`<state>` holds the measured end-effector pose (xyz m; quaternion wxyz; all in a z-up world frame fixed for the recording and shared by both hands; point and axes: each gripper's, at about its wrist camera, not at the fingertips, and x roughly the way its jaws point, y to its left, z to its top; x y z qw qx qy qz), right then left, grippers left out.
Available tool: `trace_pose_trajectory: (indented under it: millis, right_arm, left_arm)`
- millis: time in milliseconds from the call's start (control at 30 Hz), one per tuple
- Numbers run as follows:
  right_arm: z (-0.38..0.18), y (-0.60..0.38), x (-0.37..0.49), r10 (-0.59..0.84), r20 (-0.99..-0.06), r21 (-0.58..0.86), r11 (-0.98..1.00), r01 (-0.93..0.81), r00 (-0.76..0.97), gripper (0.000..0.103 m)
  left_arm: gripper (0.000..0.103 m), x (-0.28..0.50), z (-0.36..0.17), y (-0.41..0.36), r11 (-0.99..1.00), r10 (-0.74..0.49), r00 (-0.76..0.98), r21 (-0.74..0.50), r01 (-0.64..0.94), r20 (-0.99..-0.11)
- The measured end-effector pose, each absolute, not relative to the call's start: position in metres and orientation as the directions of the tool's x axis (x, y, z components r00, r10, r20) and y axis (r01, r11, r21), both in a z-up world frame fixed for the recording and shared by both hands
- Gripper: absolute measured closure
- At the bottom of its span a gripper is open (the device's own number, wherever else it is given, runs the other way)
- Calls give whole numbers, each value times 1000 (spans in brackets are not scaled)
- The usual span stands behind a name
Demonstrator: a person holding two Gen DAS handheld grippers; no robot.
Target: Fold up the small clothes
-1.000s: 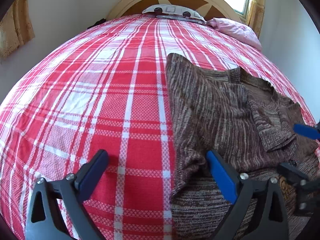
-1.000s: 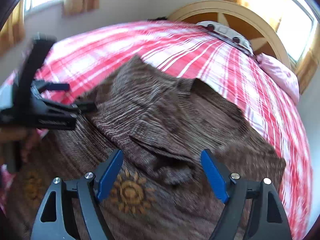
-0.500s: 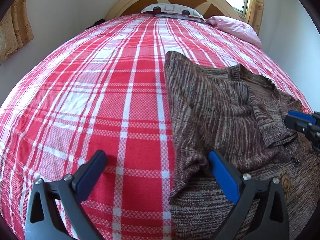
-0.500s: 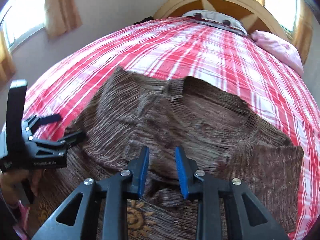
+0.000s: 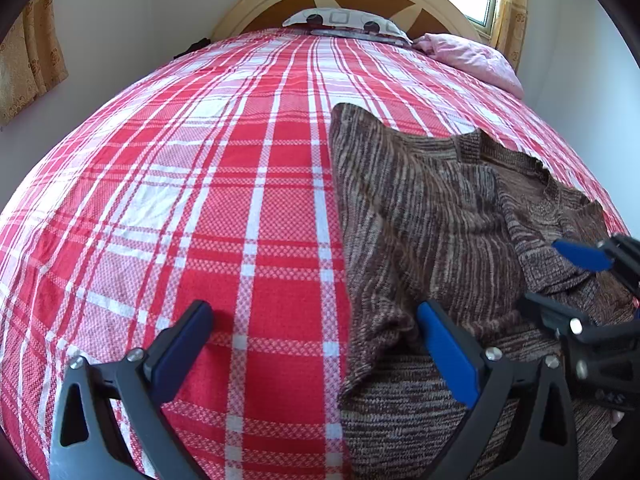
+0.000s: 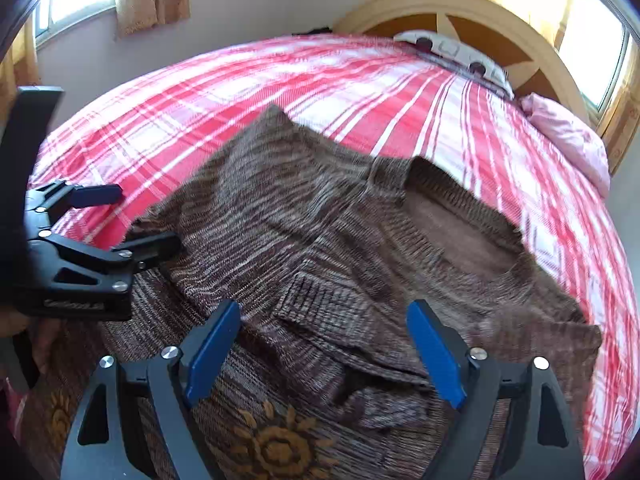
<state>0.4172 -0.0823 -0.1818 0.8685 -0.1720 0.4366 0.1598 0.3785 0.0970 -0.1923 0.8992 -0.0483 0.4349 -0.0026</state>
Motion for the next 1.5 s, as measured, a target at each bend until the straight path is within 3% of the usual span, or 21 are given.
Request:
trace_pose_trajectory:
  millis: [33,133,233,467,500,600,833,867,900,933,967,1033,1267,1433,1500]
  right_arm:
    - [-182,-83,418,129,-811,-156,892,-424,570,55]
    - [-174,-98,420,142,-797,-123,913,-388,587,81]
    - [-159,-122,428,137,-776,-87,944,-319,616,89]
    - [-165,-180,460,97,-833,-7,983,-185,545,89]
    - [-170,-185,462,64,-838,-29,986,-162,541,86]
    - [-173,-199,460,28,-824,-44,993,-113,566,26]
    - [-162,-217,413,344,-765,295,939,-179,544,27]
    - [-165,-216,410,352,-768,300,936,-185,535,28]
    - [-168,-211,406,347,-777,287,938,-196,524,40]
    - [-173,-206,404,337,-788,265,941,-209,516,60]
    - [-176,-202,403,324,-795,248,945,-214,513,67]
    - [-182,-195,403,304,-805,220,951,-218,509,94]
    - [-145,-198,376,378,-723,268,925,-270,578,97]
    - [-180,-216,386,225,-806,162,973,-161,548,97]
    - [-197,-228,388,268,-814,227,963,-143,515,97]
  left_arm:
    - [0,378,-192,98,995,-47,622,-90,-38,-781]
    - [0,379,-192,97,995,-45,620,-88,-39,-783]
    - [0,378,-192,97,996,-44,621,-86,-39,-783]
    - [0,379,-193,97,996,-43,621,-86,-39,-782]
    - [0,379,-193,97,996,-43,622,-86,-39,-782]
    - [0,379,-193,97,996,-43,622,-85,-39,-782]
    - [0,378,-192,98,994,-57,628,-104,-38,-776]
    - [0,378,-192,98,994,-58,630,-104,-38,-775]
    - [0,378,-192,98,994,-57,631,-104,-37,-774]
    - [0,378,-192,99,994,-58,632,-105,-37,-773]
    - [0,378,-192,99,993,-61,633,-110,-37,-771]
    - [0,377,-191,101,992,-68,636,-119,-37,-769]
    - [0,376,-191,101,991,-74,639,-129,-40,-766]
    - [0,376,-192,100,992,-68,634,-120,-39,-771]
    - [0,377,-194,99,993,-62,627,-109,-36,-777]
